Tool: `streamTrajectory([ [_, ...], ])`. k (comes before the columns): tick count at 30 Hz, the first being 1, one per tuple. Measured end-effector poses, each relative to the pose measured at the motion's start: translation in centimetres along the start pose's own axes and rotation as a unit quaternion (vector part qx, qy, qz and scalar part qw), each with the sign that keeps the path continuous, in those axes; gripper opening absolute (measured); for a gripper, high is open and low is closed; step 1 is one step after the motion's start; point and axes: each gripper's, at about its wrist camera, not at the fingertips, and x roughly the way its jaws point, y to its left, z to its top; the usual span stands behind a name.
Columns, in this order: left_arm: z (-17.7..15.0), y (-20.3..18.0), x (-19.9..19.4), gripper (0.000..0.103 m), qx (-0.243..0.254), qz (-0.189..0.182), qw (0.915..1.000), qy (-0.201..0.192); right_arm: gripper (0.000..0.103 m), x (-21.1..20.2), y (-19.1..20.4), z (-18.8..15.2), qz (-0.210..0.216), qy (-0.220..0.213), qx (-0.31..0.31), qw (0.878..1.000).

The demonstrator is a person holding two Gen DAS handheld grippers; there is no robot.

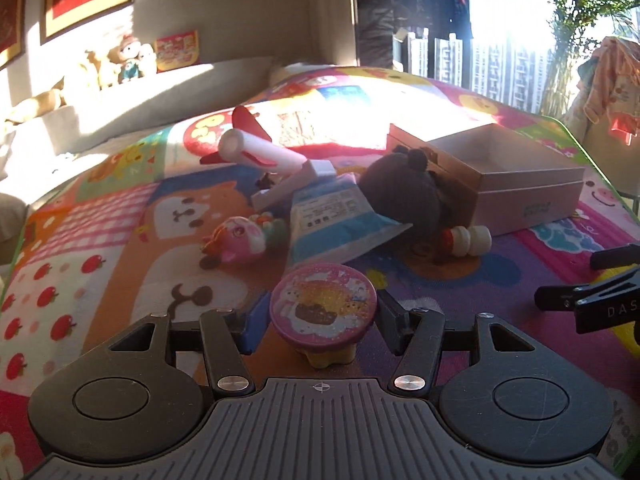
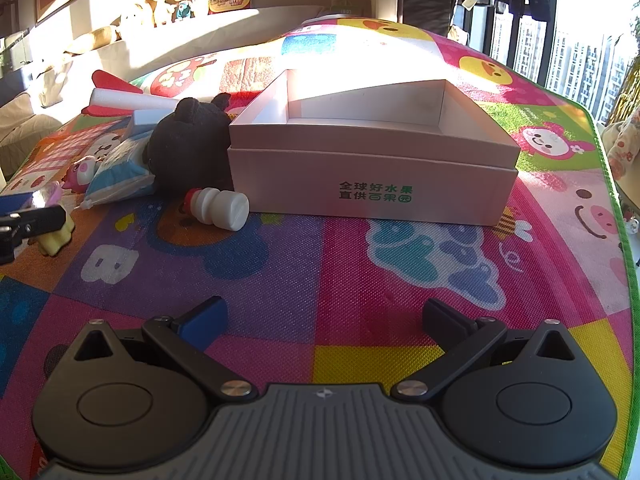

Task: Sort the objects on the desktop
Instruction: 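Grasp the pink-lidded yellow toy cup with the left tool, then lift the toy cup with the left tool while the right tool approaches the white bottle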

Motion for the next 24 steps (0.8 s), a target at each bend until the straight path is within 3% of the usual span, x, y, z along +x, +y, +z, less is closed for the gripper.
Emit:
streamTrajectory([
  [2,-0.8,0.1,-0.6,0.065,-0.002,-0.017,0.9998,0.013,0.103,0.0,0.0,0.0,0.000,0.000,0.000,1.000],
  [5,-1.8,0.6,-1.1,0.079,-0.021,-0.053,0.9975,0.041,0.103,0.0,0.0,0.0,0.000,0.001,0.000,1.000],
  [10,-2.4,1.8,-1.0,0.094,-0.055,-0.042,0.9963,0.051,0.103,0.0,0.0,0.1,0.001,0.004,-0.003,1.000],
  [12,-2.4,2.5,-0.8,0.097,-0.082,-0.046,0.9941,0.055,0.103,0.1,0.1,0.1,0.000,0.006,-0.005,1.000],
  [16,-2.5,2.4,-0.8,0.100,-0.079,-0.051,0.9943,0.051,0.101,-0.4,1.4,0.9,0.019,-0.011,-0.035,0.999],
  [19,-2.9,1.6,-0.7,0.103,-0.058,-0.042,0.9964,0.045,0.084,-0.3,3.3,2.3,0.040,-0.029,-0.033,0.998],
  [21,-2.9,1.0,-0.6,0.103,-0.044,-0.033,0.9973,0.049,0.067,0.6,4.3,3.4,0.051,-0.023,-0.022,0.998],
  [24,-2.9,1.1,-0.6,0.103,-0.044,-0.035,0.9970,0.052,0.058,2.7,5.7,4.7,0.053,-0.011,-0.009,0.999],
])
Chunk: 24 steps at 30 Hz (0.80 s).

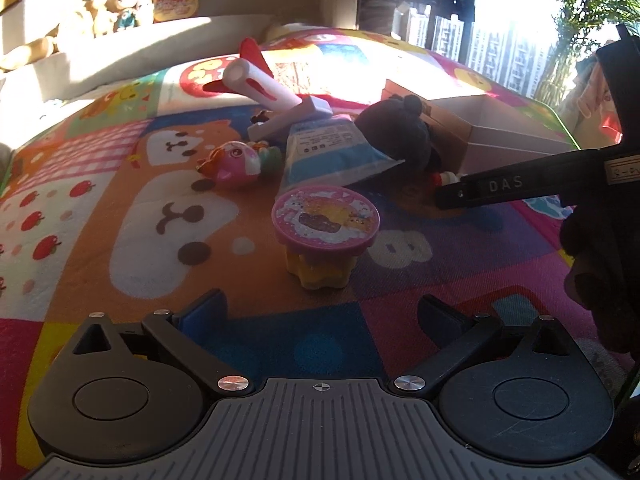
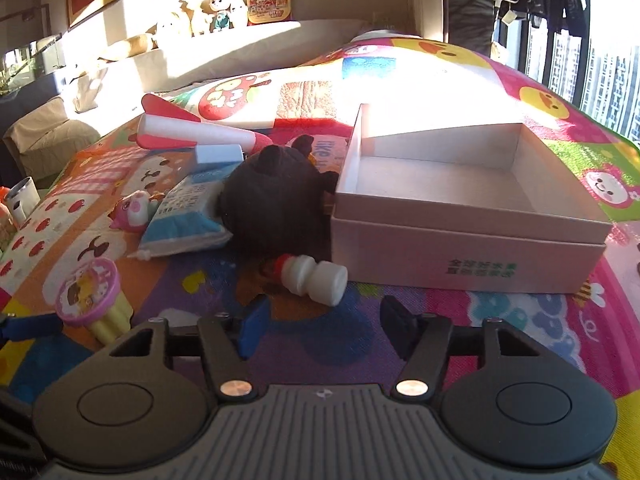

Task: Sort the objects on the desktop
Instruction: 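Lift the toy cup with the left tool while the right tool approaches the white bottle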

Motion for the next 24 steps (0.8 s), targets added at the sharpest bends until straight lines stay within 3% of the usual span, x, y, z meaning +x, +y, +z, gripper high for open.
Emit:
streamTrajectory([
  [2,0.0,0.0,0.0,0.103,0.002,-0.002,1.0000,0.001,0.055,0.9,0.4,0.4,0.006,0.007,0.002,1.000],
  [5,-0.2,-0.1,0.0,0.103,0.010,0.000,0.9999,-0.002,0.032,1.0,0.7,0.6,0.013,0.007,-0.005,1.000],
  [9,0.0,0.1,-0.2,0.103,0.001,-0.003,1.0000,-0.004,0.027,-1.6,0.0,-0.1,0.043,0.004,-0.022,0.999],
  [13,0.7,0.6,-0.2,0.103,-0.033,-0.010,0.9994,-0.005,0.027,-4.2,-1.2,-2.2,0.089,0.035,-0.039,0.995],
  [16,1.3,0.8,-0.2,0.103,-0.047,-0.001,0.9986,-0.024,0.027,-5.6,-2.0,-3.6,0.076,0.037,-0.054,0.995],
  [20,1.8,0.5,-0.3,0.103,-0.029,0.034,0.9970,-0.063,0.034,-6.6,-2.8,-4.1,0.046,0.020,-0.056,0.997],
  [24,1.9,0.9,0.4,0.103,-0.038,0.034,0.9973,-0.052,0.034,-6.9,-1.3,-3.2,0.049,-0.008,-0.087,0.995],
])
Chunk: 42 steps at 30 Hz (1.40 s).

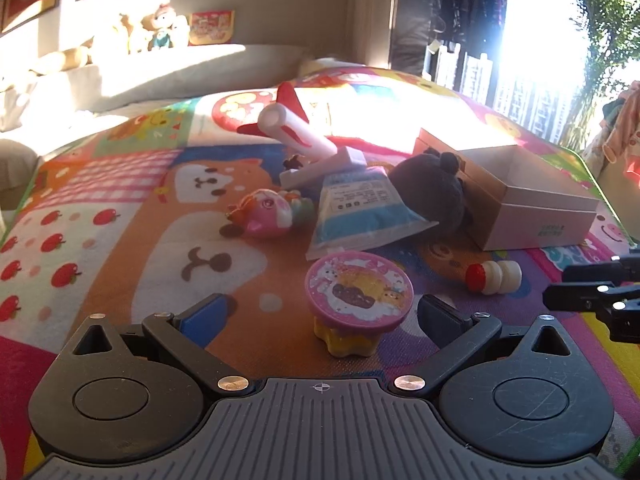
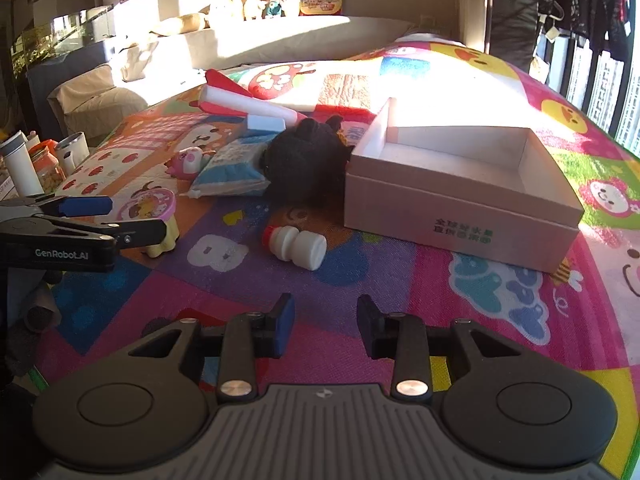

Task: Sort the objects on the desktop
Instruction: 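Lift the toy cup with the left tool while the right tool approaches the white bottle, then grasp the white red-capped bottle with the right tool while the left holds the toy cup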

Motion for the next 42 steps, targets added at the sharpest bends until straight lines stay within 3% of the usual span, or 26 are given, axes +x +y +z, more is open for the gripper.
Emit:
streamTrajectory([
  [4,-0.2,0.4,0.3,0.103,-0.013,-0.006,0.9999,0.007,0.034,2.1,2.9,1.7,-0.025,-0.034,-0.062,0.997],
  [7,-0.3,0.8,0.4,0.103,-0.028,-0.011,0.9995,0.014,0.034,4.3,5.0,2.3,-0.031,-0.026,-0.113,0.993],
  [9,-0.4,1.1,0.5,0.103,-0.039,-0.012,0.9991,0.015,0.040,5.3,6.4,1.9,-0.056,-0.027,-0.157,0.986],
  [12,-0.4,1.5,0.6,0.103,-0.050,-0.018,0.9984,0.019,0.040,5.8,7.1,1.3,-0.092,-0.027,-0.200,0.975],
  [13,-0.4,1.5,0.5,0.103,-0.051,-0.019,0.9984,0.019,0.039,5.7,6.8,1.2,-0.096,-0.024,-0.197,0.975],
  [15,-0.4,1.4,0.5,0.103,-0.050,-0.018,0.9984,0.018,0.021,5.3,5.9,1.2,-0.101,-0.022,-0.181,0.978],
  [18,-0.4,1.3,0.4,0.103,-0.046,-0.017,0.9987,0.015,0.008,4.0,3.7,1.5,-0.096,-0.022,-0.128,0.987],
  [22,-0.3,0.9,0.2,0.103,-0.031,-0.017,0.9993,0.011,0.008,2.2,-0.9,1.3,-0.072,-0.014,-0.016,0.997],
  [25,-0.2,0.0,0.1,0.103,-0.001,-0.020,0.9998,0.008,0.008,1.3,-3.4,0.3,-0.076,-0.007,0.037,0.996],
  [28,-0.1,-0.9,0.2,0.103,0.023,-0.019,0.9995,0.005,0.011,0.5,-4.0,-0.5,-0.077,-0.014,0.042,0.996],
  [29,-0.1,-1.1,0.3,0.103,0.026,-0.019,0.9995,0.007,0.018,0.5,-4.0,-0.6,-0.068,-0.009,0.044,0.997],
  [31,-0.2,-1.3,0.5,0.103,0.029,-0.015,0.9994,0.010,0.045,0.9,-3.7,-0.3,-0.048,-0.001,0.063,0.997],
  [32,-0.2,-1.3,0.5,0.103,0.029,-0.014,0.9995,0.009,0.068,1.0,-3.5,-0.2,-0.038,-0.001,0.074,0.997],
  [33,-0.2,-1.2,0.5,0.103,0.027,-0.013,0.9995,0.009,0.074,1.4,-3.1,0.0,-0.028,-0.003,0.081,0.996],
  [37,-0.2,-1.1,0.3,0.103,0.024,-0.008,0.9996,0.008,0.073,3.4,-1.0,1.1,-0.015,0.010,0.067,0.998],
  [40,-0.1,-1.4,0.2,0.103,0.034,-0.009,0.9993,0.009,0.049,4.8,0.0,1.5,-0.026,0.020,0.049,0.998],
  [42,0.1,-1.6,0.3,0.103,0.042,-0.009,0.9990,0.009,0.045,5.0,0.0,1.5,-0.027,0.022,0.050,0.998],
])
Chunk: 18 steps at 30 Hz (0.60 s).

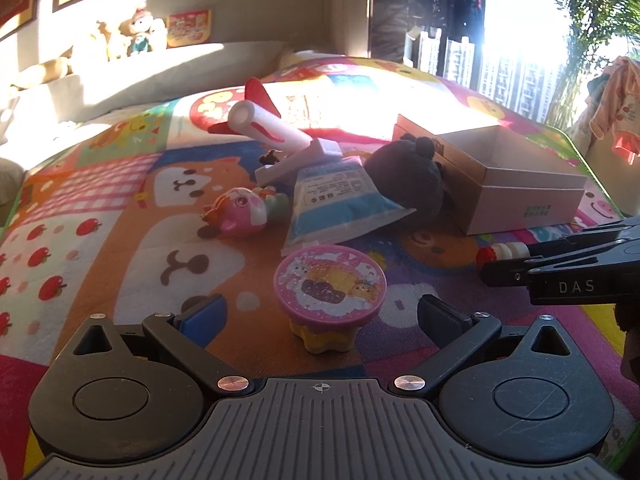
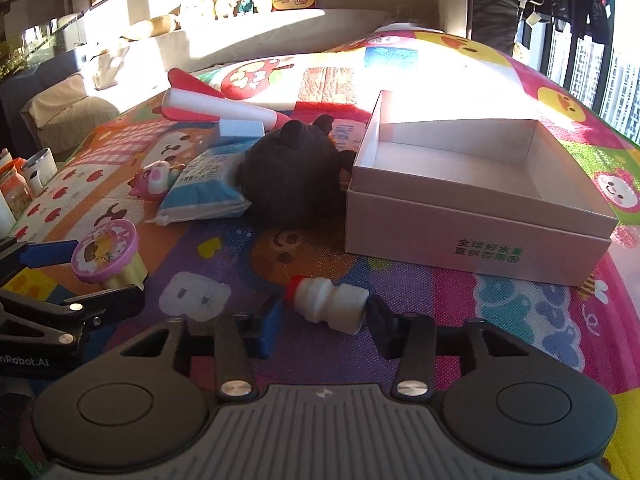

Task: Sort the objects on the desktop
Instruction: 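Grasp the white red-capped bottle with the right tool while the left holds the toy cup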

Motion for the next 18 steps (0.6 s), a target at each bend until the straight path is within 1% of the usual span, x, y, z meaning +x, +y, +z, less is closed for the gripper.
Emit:
streamTrajectory([
  [5,0.9,-0.7,0.8,0.102,0.018,0.010,0.9998,-0.002,0.044,-1.9,-0.6,-0.2,0.007,-0.010,-0.005,1.000],
  [6,1.0,-0.9,0.9,0.099,0.023,0.012,0.9997,-0.003,0.044,-2.4,-0.8,-0.3,0.010,-0.012,-0.004,1.000],
  [7,1.1,-1.1,1.1,0.096,0.029,0.014,0.9995,-0.003,0.044,-3.0,-1.0,-0.4,0.013,-0.014,-0.005,1.000],
  [8,1.1,-1.2,1.2,0.082,0.035,0.014,0.9993,0.001,0.044,-3.5,-1.3,-0.5,0.017,-0.015,-0.005,1.000],
  [9,1.1,-1.3,1.3,0.071,0.038,0.014,0.9992,0.005,0.044,-4.1,-1.5,-0.6,0.021,-0.014,-0.004,1.000],
  [11,0.8,-1.4,1.3,0.066,0.039,0.014,0.9991,0.009,0.044,-5.1,-2.1,-0.9,0.029,-0.011,-0.003,1.000],
  [12,0.6,-1.5,1.1,0.061,0.041,0.014,0.9990,0.007,0.044,-5.7,-2.5,-1.1,0.033,-0.009,-0.002,0.999],
  [15,0.5,-2.0,-0.3,0.061,0.049,-0.011,0.9987,0.001,0.044,-7.2,-3.4,-1.7,0.037,-0.008,0.000,0.999],
  [18,0.9,-3.6,-2.1,0.061,0.076,-0.046,0.9959,-0.017,0.044,-9.0,-4.3,-2.2,0.030,-0.017,-0.003,0.999],
])
